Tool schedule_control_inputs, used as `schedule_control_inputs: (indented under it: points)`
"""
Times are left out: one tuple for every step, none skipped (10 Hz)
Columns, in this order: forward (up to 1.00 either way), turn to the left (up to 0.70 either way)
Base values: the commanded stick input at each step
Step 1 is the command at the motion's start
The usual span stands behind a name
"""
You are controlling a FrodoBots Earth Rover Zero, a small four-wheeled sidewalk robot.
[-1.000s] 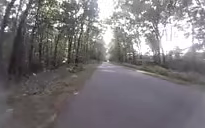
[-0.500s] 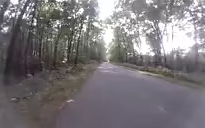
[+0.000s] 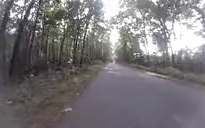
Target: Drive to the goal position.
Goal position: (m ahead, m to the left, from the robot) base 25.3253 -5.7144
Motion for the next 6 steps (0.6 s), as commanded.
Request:
schedule_control_inputs:
  points:
    - [0.7,-0.01]
    - [0.7,-0.01]
    - [0.7,-0.01]
    - [0.7,-0.01]
    - [0.7,-0.01]
    - [0.7,-0.01]
